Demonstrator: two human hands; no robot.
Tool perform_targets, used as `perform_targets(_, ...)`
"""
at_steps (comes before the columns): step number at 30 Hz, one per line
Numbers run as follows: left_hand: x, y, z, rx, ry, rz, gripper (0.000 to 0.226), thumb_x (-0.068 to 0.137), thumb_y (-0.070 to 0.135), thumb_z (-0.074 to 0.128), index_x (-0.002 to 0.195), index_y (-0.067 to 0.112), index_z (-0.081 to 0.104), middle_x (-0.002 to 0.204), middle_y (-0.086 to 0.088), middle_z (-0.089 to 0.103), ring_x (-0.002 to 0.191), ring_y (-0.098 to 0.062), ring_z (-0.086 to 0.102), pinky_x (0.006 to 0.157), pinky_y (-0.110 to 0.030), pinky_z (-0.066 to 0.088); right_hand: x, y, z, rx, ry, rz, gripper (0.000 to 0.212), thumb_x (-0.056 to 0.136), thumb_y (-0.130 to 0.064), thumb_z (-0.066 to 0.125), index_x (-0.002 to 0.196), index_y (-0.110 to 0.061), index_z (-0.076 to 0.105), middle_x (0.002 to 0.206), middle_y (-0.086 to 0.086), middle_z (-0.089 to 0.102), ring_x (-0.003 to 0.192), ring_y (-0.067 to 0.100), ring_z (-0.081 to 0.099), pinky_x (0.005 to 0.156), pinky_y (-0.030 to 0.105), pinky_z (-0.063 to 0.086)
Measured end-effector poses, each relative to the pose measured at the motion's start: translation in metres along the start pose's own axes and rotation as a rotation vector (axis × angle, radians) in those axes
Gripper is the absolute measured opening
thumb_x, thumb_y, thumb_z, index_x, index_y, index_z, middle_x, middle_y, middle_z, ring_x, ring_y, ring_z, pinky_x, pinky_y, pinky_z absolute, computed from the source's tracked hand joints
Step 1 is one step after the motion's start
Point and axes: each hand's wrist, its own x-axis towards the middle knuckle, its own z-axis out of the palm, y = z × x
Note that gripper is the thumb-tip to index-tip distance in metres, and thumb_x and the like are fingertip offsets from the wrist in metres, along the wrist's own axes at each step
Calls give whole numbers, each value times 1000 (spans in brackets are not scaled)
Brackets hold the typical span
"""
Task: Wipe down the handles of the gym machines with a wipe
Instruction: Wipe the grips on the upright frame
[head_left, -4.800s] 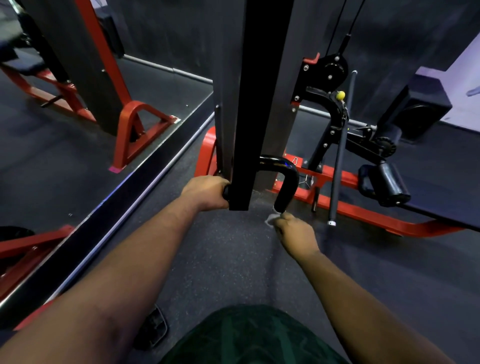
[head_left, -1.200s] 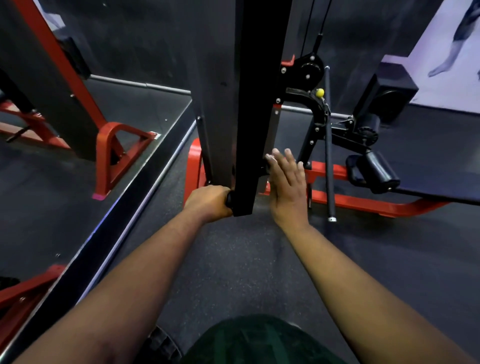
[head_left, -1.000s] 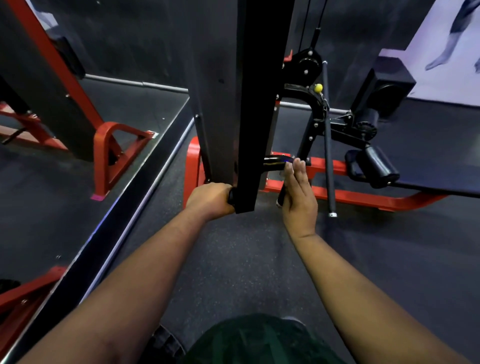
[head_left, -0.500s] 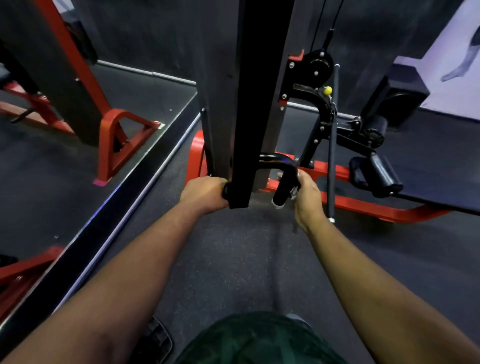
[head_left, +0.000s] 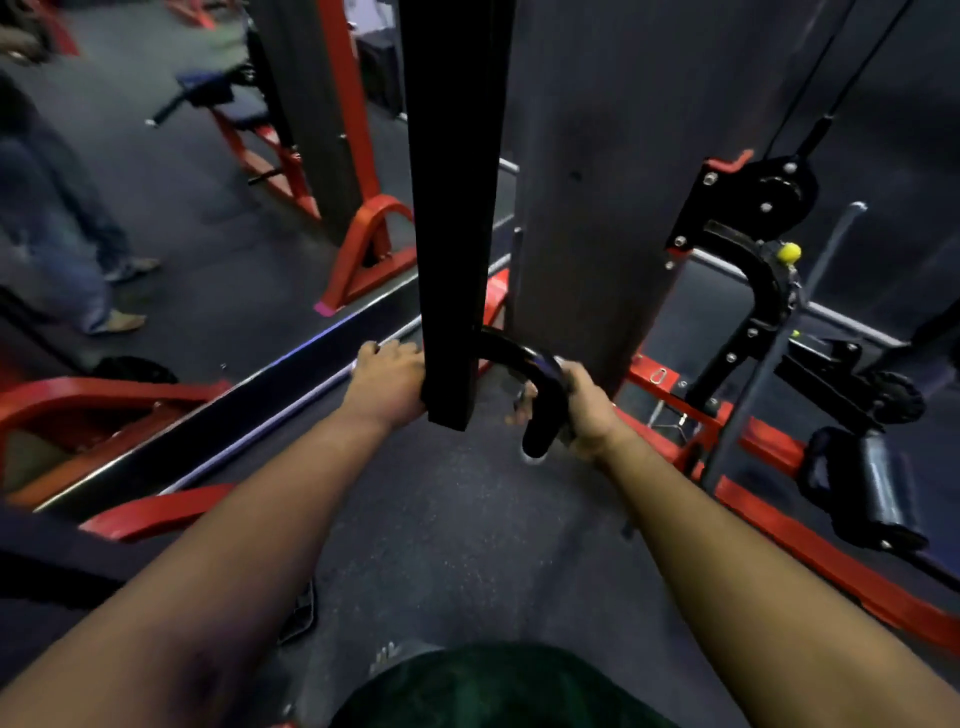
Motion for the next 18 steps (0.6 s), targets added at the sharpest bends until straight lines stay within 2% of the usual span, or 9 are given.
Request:
perform_targets(3,-12,14,-9,29,-62,-138,29,91,27,60,119,17,63,116,-5,65,111,-30,56,95,-46,39,-2,-17,0,-81,-244,11,82,101,-64,22,77,-10,80,68,23,64,69,36,65,82,42,56)
perform_targets(5,-16,19,-15,50,-125,-186,33,93,26,58,125,18,61,123,-3,62,116,-28,53,100,-46,38,-3,-11,-3,-147,-365,23,90,95,-73,17,75,-10,78,62,22,60,68,37,63,81,45,54)
perform_targets(8,-21,22,-19,62,-167,-236,35,95,26,56,130,18,58,126,-3,60,120,-27,52,106,-46,36,2,0,-4,-177,-478,101,92,99,-68,18,57,-3,66,54,20,55,61,34,61,86,50,50)
perform_targets(10,-22,22,-18,51,-170,-260,34,96,26,54,128,19,58,125,-3,61,120,-27,53,106,-45,35,7,9,-8,-201,-506,93,82,104,-56,24,52,-3,59,52,18,53,62,35,60,84,46,52)
perform_targets(13,-21,22,-9,71,-173,-299,35,95,26,55,129,18,59,122,-4,60,120,-27,52,110,-44,33,15,29,-23,-275,-556,51,36,90,-23,49,60,-8,60,61,19,56,72,38,63,81,47,51)
perform_targets(14,-21,22,-8,77,-170,-310,38,95,26,56,132,17,58,124,-5,59,121,-27,52,113,-44,31,18,37,-29,-346,-564,55,24,84,-18,53,63,-11,63,66,19,61,77,41,63,83,50,50)
perform_targets(16,-22,23,-6,70,-164,-343,50,94,26,59,142,15,52,133,-7,55,128,-29,48,120,-50,27,26,51,-40,-557,-615,59,17,79,-22,57,69,-15,69,82,15,71,86,41,62,91,58,44)
perform_targets(18,-23,27,-10,66,-144,-395,60,94,27,61,150,15,43,142,-8,49,135,-29,43,122,-55,23,33,54,-45,-692,-637,53,17,74,-25,59,71,-12,69,89,13,74,83,28,62,93,54,46)
